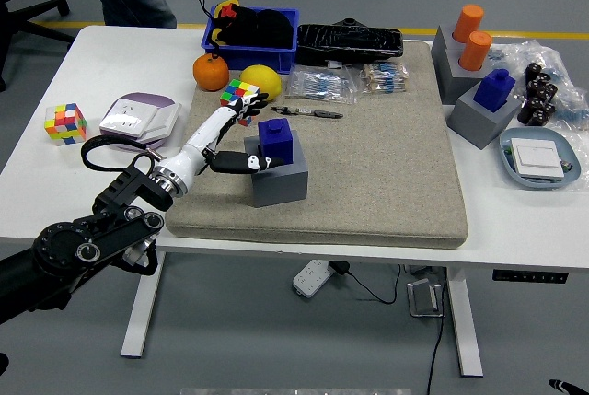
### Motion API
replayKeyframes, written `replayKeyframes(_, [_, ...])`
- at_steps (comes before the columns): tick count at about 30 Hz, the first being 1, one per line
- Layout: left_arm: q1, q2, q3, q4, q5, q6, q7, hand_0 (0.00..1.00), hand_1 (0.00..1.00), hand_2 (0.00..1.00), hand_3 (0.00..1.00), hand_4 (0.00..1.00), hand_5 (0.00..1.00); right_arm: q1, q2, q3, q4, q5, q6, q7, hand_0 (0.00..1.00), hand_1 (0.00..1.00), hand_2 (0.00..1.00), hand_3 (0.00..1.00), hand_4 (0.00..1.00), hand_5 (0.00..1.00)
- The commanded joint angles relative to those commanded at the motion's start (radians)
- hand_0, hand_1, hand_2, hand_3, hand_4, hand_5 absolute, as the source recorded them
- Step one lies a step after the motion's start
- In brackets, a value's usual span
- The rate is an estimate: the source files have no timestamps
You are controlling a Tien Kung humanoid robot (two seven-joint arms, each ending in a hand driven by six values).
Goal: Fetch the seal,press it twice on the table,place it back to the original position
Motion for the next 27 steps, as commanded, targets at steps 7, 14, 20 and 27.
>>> replayKeyframes(7, [0.005, -0.012, 0.007, 0.013, -0.006, 0.002, -0.002, 0.928, 0.829, 0.796, 0.939, 0.907, 0.002, 0.001, 0.002, -0.002, 0.001, 0.001, -0.001, 0.002, 0.855, 0.769, 0.709, 0.740, 0.789, 0.564])
replayKeyframes(14, [0.005, -0.018, 0.009, 0.022, -0.027, 0.012, -0.012, 0.911, 0.779, 0.730, 0.929, 0.881, 0.002, 0.001, 0.002, -0.005, 0.000, 0.003, 0.000, 0.002, 0.855, 0.769, 0.709, 0.740, 0.790, 0.565])
replayKeyframes(20, [0.004, -0.023, 0.014, 0.032, -0.032, 0.027, -0.015, 0.894, 0.742, 0.677, 0.916, 0.837, 0.002, 0.001, 0.003, -0.006, 0.000, 0.004, 0.000, 0.002, 0.855, 0.770, 0.709, 0.740, 0.790, 0.564])
replayKeyframes(27, [0.005, -0.025, 0.018, 0.044, -0.040, 0.034, -0.023, 0.884, 0.710, 0.632, 0.906, 0.834, 0.002, 0.001, 0.002, -0.009, 0.000, 0.004, 0.000, 0.003, 0.855, 0.769, 0.709, 0.737, 0.790, 0.563])
